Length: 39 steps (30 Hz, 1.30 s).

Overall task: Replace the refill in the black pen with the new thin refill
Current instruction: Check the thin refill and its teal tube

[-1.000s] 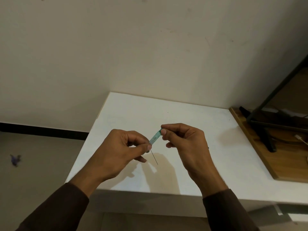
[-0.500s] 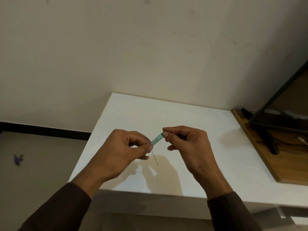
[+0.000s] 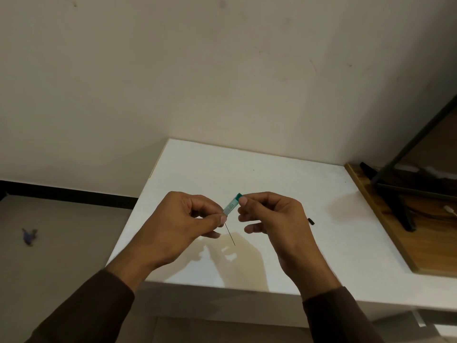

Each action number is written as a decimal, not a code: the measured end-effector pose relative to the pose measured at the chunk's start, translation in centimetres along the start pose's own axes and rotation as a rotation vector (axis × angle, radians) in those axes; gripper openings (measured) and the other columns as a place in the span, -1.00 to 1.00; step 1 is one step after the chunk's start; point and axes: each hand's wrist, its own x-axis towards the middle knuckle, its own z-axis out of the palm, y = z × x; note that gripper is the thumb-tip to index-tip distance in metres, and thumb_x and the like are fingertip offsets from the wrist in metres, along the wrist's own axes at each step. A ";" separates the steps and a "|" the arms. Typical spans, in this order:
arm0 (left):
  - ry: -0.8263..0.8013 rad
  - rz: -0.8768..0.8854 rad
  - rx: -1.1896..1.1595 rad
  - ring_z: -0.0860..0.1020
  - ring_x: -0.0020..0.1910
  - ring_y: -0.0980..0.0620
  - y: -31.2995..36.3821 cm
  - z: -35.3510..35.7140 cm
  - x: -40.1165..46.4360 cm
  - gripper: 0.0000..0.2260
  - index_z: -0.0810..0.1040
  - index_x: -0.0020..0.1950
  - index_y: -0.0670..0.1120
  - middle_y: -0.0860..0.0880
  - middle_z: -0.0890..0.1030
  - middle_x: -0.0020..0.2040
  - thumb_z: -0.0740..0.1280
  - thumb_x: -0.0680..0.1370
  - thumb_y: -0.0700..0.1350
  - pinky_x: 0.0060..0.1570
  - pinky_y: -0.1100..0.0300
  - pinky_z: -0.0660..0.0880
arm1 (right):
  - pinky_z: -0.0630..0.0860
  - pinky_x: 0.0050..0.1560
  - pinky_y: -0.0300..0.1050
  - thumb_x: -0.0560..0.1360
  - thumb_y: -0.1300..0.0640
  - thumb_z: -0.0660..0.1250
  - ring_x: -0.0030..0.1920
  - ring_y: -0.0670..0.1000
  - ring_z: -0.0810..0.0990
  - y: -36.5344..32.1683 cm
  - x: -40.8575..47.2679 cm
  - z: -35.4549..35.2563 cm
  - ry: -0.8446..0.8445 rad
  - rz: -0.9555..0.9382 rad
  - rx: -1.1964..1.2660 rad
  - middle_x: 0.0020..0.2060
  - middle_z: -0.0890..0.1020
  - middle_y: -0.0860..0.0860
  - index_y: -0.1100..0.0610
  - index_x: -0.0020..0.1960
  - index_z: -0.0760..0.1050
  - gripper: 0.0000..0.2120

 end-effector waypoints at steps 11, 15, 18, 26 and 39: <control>0.138 -0.104 0.115 0.71 -0.18 -0.07 -1.9 -4.9 -0.9 -0.93 0.78 -0.19 -0.01 0.03 0.75 -0.10 0.53 0.49 -0.09 -0.40 0.10 0.66 | 0.30 -0.58 -0.23 0.50 0.16 0.50 -0.64 -0.01 0.31 2.6 3.0 2.8 0.143 0.305 0.141 -0.59 0.42 -0.02 0.20 -0.15 0.68 -0.89; 0.234 -0.128 0.158 0.68 -0.33 -0.25 -2.5 -6.3 -0.8 -0.91 0.77 -0.19 0.03 -0.06 0.75 -0.17 0.53 0.48 -0.01 -0.38 0.02 0.67 | 0.27 -0.61 -0.25 0.48 0.18 0.51 -0.66 -0.03 0.28 3.5 4.4 5.0 0.148 0.410 0.146 -0.62 0.41 -0.02 0.19 -0.27 0.58 -0.81; 0.258 -0.131 0.150 0.59 -0.48 -0.16 -2.9 -6.9 -0.7 -0.90 0.76 -0.22 0.05 -0.10 0.73 -0.24 0.53 0.48 0.02 -0.41 0.11 0.59 | 0.26 -0.62 -0.27 0.47 0.20 0.51 -0.67 -0.05 0.27 3.9 5.1 5.8 0.158 0.483 0.130 -0.64 0.40 -0.03 0.20 -0.29 0.55 -0.79; 0.267 -0.135 0.138 0.53 -0.58 -0.02 -2.8 -6.9 -0.7 -0.89 0.76 -0.22 0.05 -0.10 0.69 -0.35 0.53 0.49 0.02 -0.45 0.16 0.55 | 0.23 -0.62 -0.29 0.49 0.22 0.50 -0.67 -0.08 0.26 4.0 5.5 6.1 0.145 0.531 0.090 -0.64 0.40 -0.04 0.23 -0.20 0.57 -0.85; 0.083 -0.067 0.184 0.61 -0.30 -0.17 -0.9 -5.4 -0.8 -0.90 0.75 -0.17 -0.05 -0.11 0.70 -0.11 0.54 0.48 -0.04 -0.44 0.14 0.54 | 0.44 -0.32 -0.38 0.52 0.02 0.49 -0.38 -0.27 0.58 0.9 -0.7 4.7 -0.133 -0.074 -0.424 -0.17 0.74 -0.17 -0.10 -0.07 0.71 -0.97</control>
